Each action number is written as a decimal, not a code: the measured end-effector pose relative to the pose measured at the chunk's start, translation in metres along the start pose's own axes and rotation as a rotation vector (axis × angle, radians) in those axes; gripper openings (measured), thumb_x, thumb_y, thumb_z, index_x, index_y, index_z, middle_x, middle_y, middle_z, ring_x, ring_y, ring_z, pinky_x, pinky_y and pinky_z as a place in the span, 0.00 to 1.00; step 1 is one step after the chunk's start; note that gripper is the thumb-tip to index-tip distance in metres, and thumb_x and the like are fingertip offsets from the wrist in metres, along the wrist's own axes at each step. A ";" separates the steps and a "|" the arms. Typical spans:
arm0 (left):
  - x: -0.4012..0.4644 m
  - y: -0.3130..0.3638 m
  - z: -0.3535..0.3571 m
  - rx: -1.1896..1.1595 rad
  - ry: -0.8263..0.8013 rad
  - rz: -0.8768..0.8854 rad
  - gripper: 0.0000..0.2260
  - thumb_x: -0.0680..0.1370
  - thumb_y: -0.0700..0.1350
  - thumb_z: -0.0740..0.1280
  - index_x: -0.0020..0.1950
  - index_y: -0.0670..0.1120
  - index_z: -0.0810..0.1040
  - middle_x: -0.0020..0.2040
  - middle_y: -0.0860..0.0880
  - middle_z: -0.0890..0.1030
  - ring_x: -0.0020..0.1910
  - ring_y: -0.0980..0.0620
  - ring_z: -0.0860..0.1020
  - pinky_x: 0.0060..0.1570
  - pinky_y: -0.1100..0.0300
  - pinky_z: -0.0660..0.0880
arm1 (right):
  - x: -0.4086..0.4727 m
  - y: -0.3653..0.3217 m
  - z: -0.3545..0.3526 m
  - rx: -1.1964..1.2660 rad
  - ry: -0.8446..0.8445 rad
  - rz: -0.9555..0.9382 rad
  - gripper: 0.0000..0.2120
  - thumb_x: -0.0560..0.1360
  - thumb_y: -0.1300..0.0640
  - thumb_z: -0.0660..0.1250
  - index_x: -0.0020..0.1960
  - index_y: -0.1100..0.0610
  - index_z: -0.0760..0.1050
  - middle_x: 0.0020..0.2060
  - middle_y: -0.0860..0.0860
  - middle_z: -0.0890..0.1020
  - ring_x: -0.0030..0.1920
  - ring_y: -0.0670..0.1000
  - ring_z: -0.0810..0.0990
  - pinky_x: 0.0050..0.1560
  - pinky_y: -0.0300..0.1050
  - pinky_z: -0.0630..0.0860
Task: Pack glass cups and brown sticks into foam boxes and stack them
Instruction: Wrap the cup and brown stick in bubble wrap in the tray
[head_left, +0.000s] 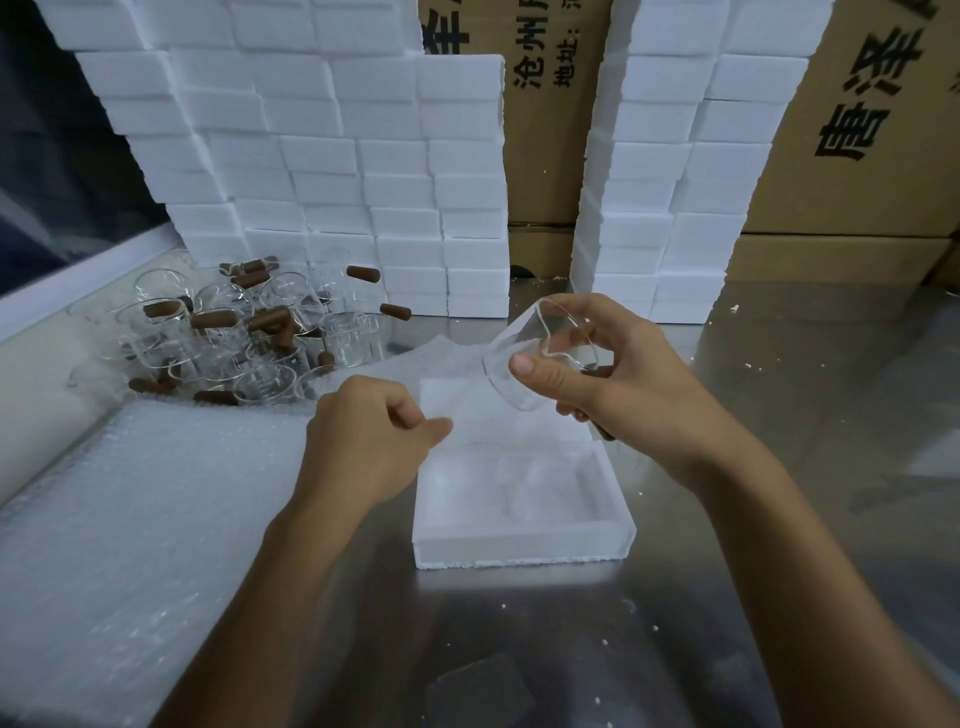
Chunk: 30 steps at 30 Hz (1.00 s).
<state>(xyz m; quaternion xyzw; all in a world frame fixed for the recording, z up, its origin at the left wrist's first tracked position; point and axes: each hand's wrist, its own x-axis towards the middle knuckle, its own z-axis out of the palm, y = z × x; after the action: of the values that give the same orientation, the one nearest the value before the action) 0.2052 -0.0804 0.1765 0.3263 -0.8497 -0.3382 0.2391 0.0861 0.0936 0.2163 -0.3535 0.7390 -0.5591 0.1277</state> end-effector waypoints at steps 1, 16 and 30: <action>0.002 -0.001 0.000 -0.061 -0.027 -0.036 0.12 0.71 0.50 0.77 0.31 0.49 0.81 0.29 0.54 0.81 0.28 0.53 0.81 0.37 0.57 0.78 | 0.000 -0.001 0.001 0.030 0.009 0.006 0.31 0.62 0.36 0.75 0.63 0.42 0.74 0.53 0.45 0.79 0.34 0.43 0.82 0.29 0.31 0.72; 0.000 0.004 0.004 -0.396 -0.004 -0.104 0.06 0.68 0.40 0.79 0.37 0.47 0.84 0.30 0.43 0.78 0.28 0.53 0.79 0.28 0.66 0.77 | -0.002 -0.012 0.039 0.908 -0.131 0.263 0.33 0.71 0.38 0.69 0.70 0.55 0.70 0.53 0.56 0.86 0.53 0.53 0.85 0.51 0.45 0.80; 0.001 0.007 0.008 -0.450 0.196 -0.060 0.10 0.76 0.35 0.71 0.40 0.47 0.74 0.45 0.51 0.80 0.32 0.53 0.84 0.31 0.65 0.79 | 0.001 -0.003 0.049 0.924 -0.054 0.455 0.33 0.69 0.35 0.73 0.60 0.60 0.78 0.48 0.58 0.82 0.47 0.56 0.82 0.62 0.54 0.79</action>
<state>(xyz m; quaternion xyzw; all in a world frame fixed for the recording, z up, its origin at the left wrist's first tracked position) 0.1970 -0.0738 0.1761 0.3210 -0.7158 -0.4926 0.3768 0.1151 0.0563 0.2027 -0.1045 0.4694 -0.7760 0.4080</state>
